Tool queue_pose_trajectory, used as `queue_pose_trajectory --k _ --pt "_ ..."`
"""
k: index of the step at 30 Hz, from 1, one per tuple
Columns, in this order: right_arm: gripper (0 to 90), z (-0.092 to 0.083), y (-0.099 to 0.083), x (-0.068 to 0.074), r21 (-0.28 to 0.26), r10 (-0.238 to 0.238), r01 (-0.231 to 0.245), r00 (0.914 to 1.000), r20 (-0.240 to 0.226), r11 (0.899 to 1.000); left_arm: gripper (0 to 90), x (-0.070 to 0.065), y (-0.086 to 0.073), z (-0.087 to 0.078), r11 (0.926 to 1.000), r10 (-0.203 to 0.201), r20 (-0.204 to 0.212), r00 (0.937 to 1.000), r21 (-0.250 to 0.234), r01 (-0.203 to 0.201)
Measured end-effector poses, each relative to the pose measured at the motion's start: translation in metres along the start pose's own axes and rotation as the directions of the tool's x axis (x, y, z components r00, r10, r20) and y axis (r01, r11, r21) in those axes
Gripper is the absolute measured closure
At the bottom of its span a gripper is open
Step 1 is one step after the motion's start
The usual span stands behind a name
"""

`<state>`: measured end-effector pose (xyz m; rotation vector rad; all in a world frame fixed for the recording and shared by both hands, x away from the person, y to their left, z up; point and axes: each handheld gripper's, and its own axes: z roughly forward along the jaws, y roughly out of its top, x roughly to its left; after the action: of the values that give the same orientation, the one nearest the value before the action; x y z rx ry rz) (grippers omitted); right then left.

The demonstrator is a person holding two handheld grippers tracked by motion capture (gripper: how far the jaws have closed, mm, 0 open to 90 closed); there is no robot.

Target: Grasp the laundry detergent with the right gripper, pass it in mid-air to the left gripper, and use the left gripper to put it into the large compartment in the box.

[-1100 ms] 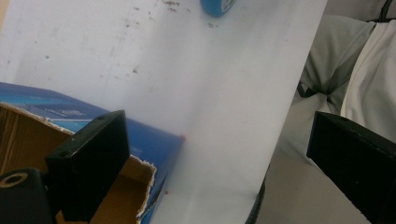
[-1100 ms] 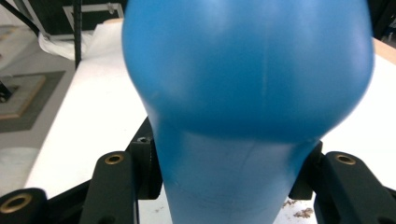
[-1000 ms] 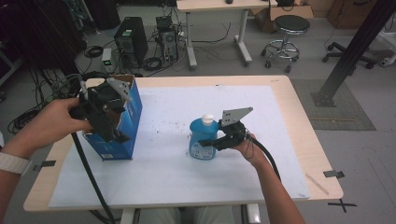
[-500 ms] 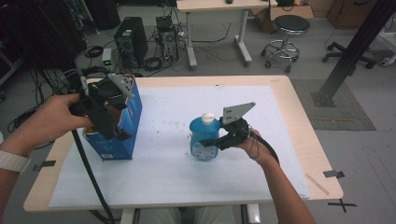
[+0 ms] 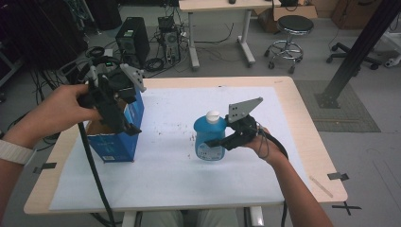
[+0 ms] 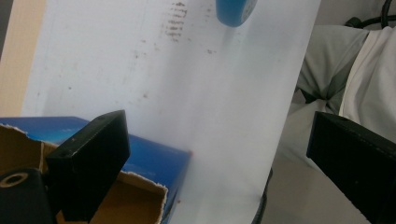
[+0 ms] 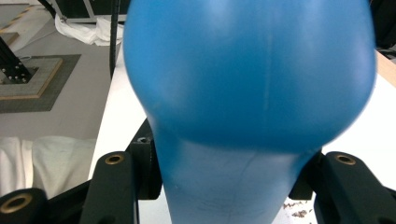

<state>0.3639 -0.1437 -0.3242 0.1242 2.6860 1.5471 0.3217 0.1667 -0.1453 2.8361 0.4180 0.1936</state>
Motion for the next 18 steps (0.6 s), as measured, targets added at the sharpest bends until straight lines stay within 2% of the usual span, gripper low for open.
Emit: queue_pose_trajectory --k 8,18 --pt "44.5 -0.003 0.012 0.003 0.005 -0.011 0.011 0.9998 -0.014 1.000 6.6 0.001 0.022 -0.003 0.9990 0.042 -0.003 0.9991 0.017 -0.042" --pt "44.5 0.001 0.024 0.007 0.022 -0.026 0.027 0.9986 -0.046 0.999 6.5 0.001 0.049 0.007 0.9944 0.097 0.020 0.9951 0.041 -0.097"
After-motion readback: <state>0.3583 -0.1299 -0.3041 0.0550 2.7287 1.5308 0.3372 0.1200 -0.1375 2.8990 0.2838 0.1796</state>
